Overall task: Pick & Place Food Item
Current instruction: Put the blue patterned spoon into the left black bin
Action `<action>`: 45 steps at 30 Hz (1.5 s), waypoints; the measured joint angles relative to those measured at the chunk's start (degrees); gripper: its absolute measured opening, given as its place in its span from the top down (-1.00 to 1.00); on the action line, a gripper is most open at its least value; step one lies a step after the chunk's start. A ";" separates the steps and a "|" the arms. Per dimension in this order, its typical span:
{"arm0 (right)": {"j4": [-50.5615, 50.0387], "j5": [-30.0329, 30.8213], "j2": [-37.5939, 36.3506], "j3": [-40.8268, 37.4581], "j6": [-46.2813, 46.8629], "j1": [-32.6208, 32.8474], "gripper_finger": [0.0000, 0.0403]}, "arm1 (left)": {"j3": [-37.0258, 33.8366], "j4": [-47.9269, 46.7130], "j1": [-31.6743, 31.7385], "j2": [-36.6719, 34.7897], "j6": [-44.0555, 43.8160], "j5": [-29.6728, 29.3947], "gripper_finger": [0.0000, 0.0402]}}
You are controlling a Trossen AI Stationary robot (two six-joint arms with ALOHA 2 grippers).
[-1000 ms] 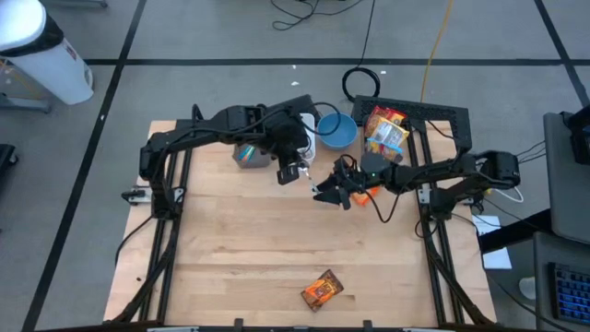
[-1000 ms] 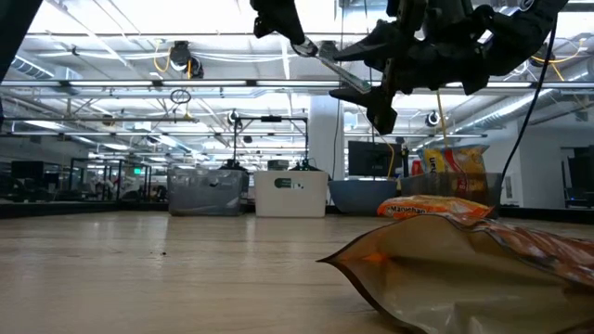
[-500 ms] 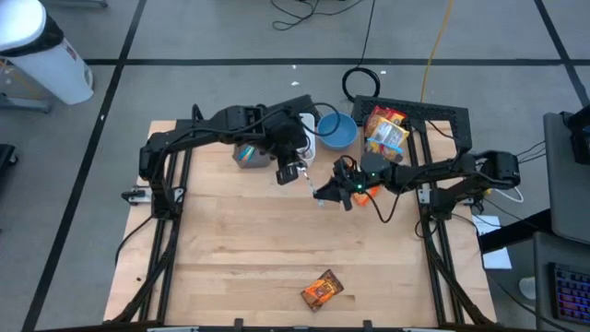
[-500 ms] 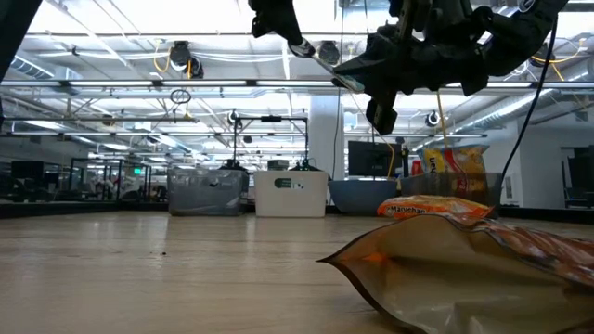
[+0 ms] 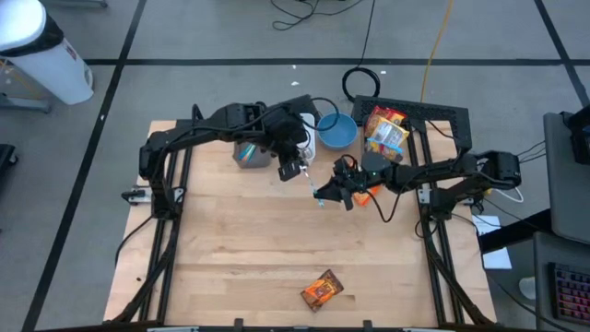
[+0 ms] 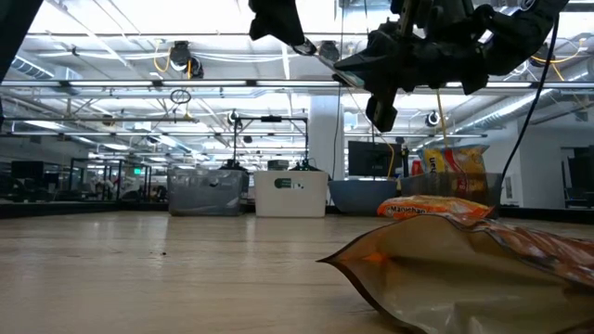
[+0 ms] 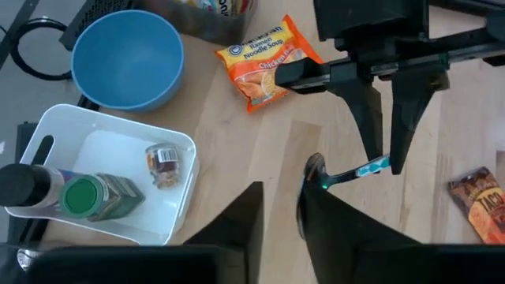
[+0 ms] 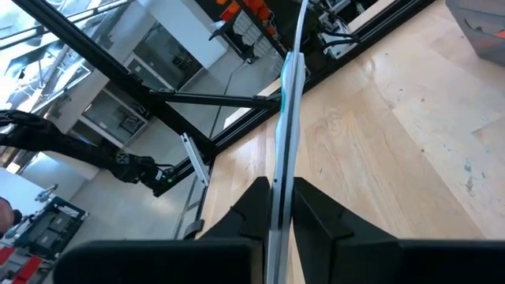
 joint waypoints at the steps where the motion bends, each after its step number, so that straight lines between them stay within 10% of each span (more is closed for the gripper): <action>1: 0.20 0.04 0.00 0.00 0.00 -0.02 0.89 | 0.00 -0.01 0.26 -0.04 -0.10 0.17 0.52; 13: 0.96 -0.07 -2.58 0.00 -0.31 -0.71 0.89 | 5.03 -0.61 4.26 -1.26 -3.70 5.42 -0.16; 24: 0.58 5.07 -13.53 -0.02 -2.01 -4.00 0.89 | 5.98 1.12 3.68 -5.32 -7.27 5.99 -0.29; 45: -0.24 10.78 -19.02 -0.02 -4.74 -3.23 0.89 | -25.26 62.92 -0.74 -5.22 -22.06 12.55 -0.13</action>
